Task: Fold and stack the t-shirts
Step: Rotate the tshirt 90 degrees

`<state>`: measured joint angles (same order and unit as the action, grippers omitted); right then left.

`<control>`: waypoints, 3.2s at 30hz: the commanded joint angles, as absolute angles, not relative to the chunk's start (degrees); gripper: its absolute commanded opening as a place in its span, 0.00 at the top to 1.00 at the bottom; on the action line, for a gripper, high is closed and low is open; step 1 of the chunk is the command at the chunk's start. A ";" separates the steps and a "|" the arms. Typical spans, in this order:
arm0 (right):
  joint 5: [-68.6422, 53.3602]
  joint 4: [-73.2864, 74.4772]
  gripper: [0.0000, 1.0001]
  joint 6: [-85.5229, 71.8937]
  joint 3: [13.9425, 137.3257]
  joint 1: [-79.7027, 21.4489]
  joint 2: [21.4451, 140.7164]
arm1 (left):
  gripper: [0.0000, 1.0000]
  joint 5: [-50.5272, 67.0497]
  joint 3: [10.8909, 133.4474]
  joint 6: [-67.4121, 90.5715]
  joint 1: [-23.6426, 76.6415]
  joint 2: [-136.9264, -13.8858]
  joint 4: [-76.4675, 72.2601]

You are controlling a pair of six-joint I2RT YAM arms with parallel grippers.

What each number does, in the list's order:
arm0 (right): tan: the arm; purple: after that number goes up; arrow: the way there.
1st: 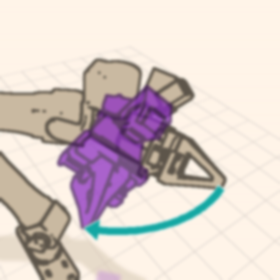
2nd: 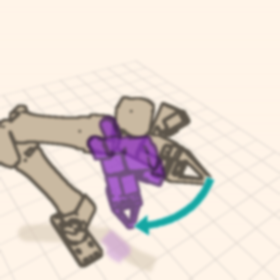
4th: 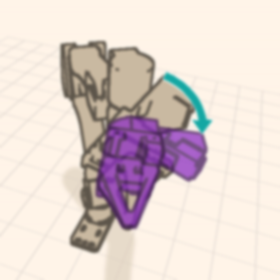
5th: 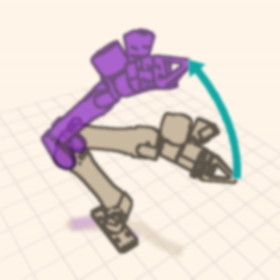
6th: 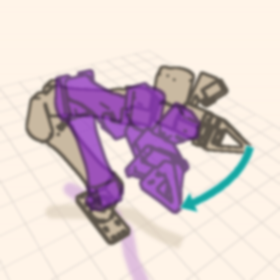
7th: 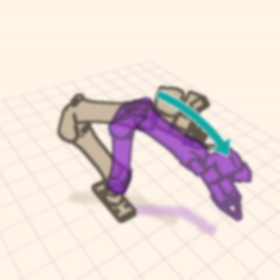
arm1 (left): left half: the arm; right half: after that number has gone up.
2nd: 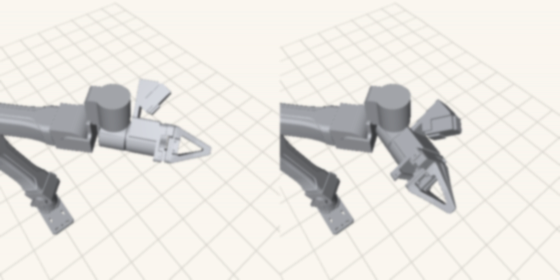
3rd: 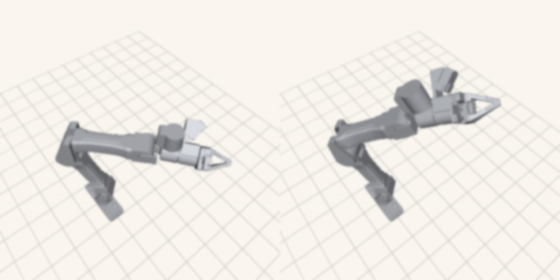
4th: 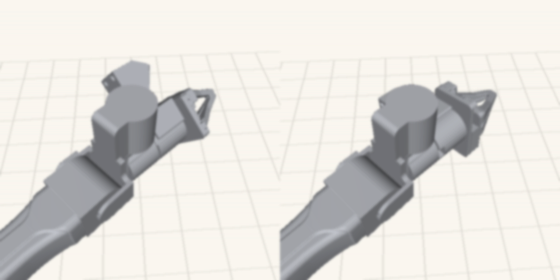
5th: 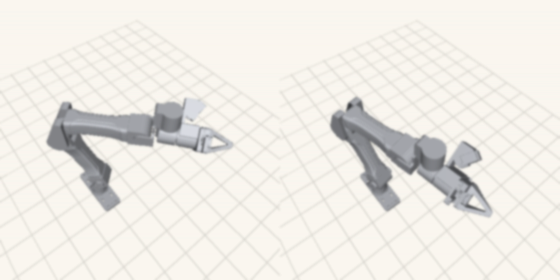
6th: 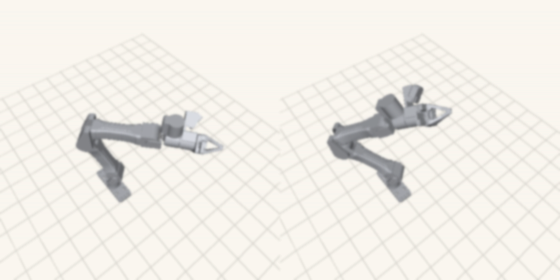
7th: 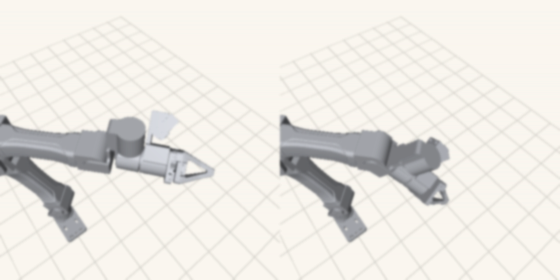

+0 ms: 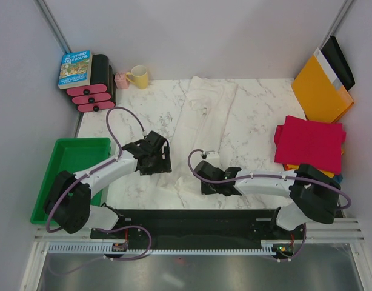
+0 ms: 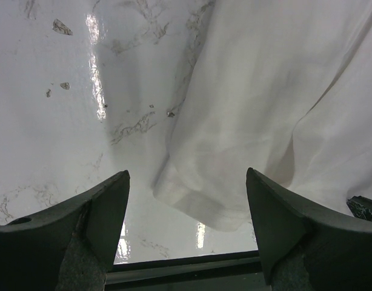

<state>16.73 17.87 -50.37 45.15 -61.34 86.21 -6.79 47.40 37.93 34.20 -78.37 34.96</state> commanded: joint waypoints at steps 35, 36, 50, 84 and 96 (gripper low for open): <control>39.99 34.80 0.77 -51.26 56.22 -64.16 71.60 | 0.17 -2.73 82.37 30.59 33.31 -102.53 35.59; 39.90 35.85 0.78 -50.81 57.64 -64.25 72.85 | 0.18 -0.64 86.10 29.80 32.70 -105.44 35.86; 40.61 37.88 0.89 -44.30 57.83 -61.26 67.77 | 0.87 11.25 132.27 26.63 22.77 -144.12 36.74; 33.84 35.33 0.89 -46.85 54.85 -54.32 71.72 | 0.81 10.27 121.19 28.74 14.24 -141.25 38.85; 34.54 31.74 0.81 -41.58 51.33 -53.79 69.44 | 0.56 6.33 96.54 29.97 27.23 -115.07 33.93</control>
